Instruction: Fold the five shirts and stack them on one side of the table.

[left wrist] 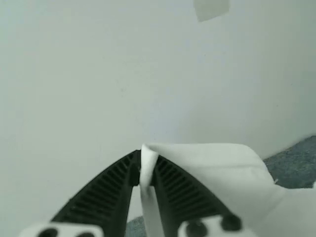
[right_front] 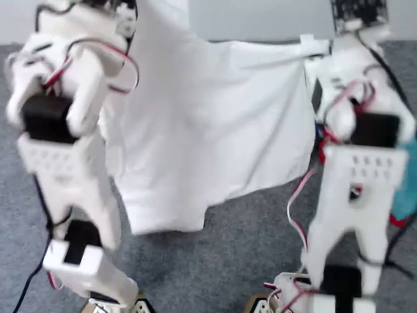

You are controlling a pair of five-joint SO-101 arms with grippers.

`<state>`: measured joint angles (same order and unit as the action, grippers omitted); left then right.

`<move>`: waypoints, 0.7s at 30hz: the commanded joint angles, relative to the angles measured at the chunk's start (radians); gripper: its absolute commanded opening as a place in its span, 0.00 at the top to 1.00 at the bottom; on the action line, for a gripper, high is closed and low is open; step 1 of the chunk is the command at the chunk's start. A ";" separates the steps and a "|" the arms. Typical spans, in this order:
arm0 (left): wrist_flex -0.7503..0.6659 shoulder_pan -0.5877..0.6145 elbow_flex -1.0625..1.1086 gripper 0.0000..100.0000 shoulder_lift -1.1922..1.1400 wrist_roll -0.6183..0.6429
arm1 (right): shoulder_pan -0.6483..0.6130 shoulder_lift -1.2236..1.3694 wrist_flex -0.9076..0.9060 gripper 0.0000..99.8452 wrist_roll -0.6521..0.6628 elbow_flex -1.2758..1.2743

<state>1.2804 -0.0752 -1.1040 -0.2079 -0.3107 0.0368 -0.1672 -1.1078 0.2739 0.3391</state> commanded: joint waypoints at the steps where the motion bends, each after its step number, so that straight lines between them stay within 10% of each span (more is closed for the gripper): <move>1: -0.066 0.032 -0.058 0.99 -0.104 -0.035 | 0.002 0.119 0.151 0.99 -0.014 0.000; 21: 0.152 0.061 -0.496 0.99 -0.635 -0.037 | -0.018 0.545 0.252 0.99 -0.005 0.005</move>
<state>1.3648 -0.0199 -1.5520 -0.8753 -0.3399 0.0199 0.3943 -0.8147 0.2739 0.3330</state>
